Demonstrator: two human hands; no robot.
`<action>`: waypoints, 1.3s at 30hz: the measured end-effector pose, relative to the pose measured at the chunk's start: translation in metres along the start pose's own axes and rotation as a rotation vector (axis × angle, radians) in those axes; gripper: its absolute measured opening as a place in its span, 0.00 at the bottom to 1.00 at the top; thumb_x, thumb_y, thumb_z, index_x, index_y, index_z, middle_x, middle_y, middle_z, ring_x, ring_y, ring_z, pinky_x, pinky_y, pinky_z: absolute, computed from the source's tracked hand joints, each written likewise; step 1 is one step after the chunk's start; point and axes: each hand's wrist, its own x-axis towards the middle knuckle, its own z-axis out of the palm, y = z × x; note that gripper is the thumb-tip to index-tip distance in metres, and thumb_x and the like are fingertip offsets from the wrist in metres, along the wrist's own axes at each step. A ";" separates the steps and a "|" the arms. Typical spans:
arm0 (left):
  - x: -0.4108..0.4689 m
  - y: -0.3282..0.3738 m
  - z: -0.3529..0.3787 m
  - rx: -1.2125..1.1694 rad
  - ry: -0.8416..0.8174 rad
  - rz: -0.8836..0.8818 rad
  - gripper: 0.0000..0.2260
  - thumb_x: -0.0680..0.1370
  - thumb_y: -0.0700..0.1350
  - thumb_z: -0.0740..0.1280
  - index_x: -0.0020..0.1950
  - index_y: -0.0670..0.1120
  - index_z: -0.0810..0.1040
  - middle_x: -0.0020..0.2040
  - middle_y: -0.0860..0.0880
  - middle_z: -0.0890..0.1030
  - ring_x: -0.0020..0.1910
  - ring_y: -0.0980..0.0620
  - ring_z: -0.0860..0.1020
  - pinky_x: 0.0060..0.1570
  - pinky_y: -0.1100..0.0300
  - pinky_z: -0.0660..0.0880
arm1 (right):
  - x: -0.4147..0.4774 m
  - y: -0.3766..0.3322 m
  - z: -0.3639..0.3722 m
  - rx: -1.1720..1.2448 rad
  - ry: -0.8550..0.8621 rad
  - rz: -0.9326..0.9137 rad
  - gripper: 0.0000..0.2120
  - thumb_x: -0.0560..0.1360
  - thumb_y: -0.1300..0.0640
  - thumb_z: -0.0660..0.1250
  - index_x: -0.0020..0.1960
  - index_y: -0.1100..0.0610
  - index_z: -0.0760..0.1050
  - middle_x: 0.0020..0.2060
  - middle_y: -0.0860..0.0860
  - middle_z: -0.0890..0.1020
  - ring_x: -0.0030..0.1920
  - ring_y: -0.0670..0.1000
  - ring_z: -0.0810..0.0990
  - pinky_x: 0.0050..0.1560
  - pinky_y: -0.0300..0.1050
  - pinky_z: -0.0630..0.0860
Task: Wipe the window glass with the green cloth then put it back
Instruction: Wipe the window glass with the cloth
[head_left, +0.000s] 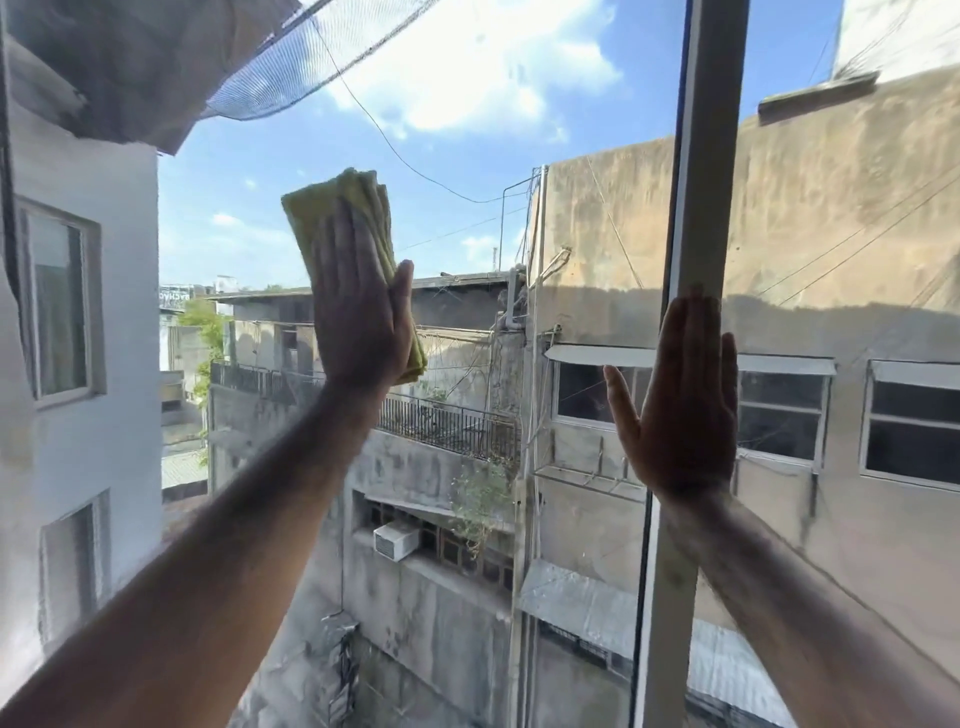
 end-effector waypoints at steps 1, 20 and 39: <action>-0.012 0.010 0.006 -0.008 -0.064 0.151 0.31 0.86 0.56 0.52 0.83 0.38 0.55 0.84 0.38 0.57 0.85 0.41 0.55 0.83 0.42 0.58 | 0.000 0.000 0.000 0.003 0.002 -0.003 0.42 0.86 0.35 0.51 0.86 0.64 0.46 0.86 0.61 0.50 0.87 0.58 0.50 0.86 0.60 0.55; -0.026 0.014 0.006 0.182 -0.358 1.089 0.36 0.86 0.63 0.52 0.84 0.40 0.48 0.84 0.37 0.58 0.84 0.40 0.57 0.80 0.40 0.63 | 0.000 -0.003 -0.004 0.022 0.026 -0.001 0.42 0.86 0.35 0.53 0.85 0.66 0.50 0.86 0.63 0.53 0.87 0.60 0.53 0.86 0.61 0.57; -0.026 -0.008 -0.003 0.108 -0.126 0.270 0.38 0.84 0.65 0.47 0.84 0.39 0.50 0.84 0.38 0.55 0.84 0.41 0.56 0.83 0.42 0.58 | 0.001 -0.003 -0.004 0.022 0.013 -0.010 0.45 0.84 0.30 0.48 0.85 0.65 0.50 0.86 0.63 0.53 0.87 0.59 0.52 0.86 0.62 0.56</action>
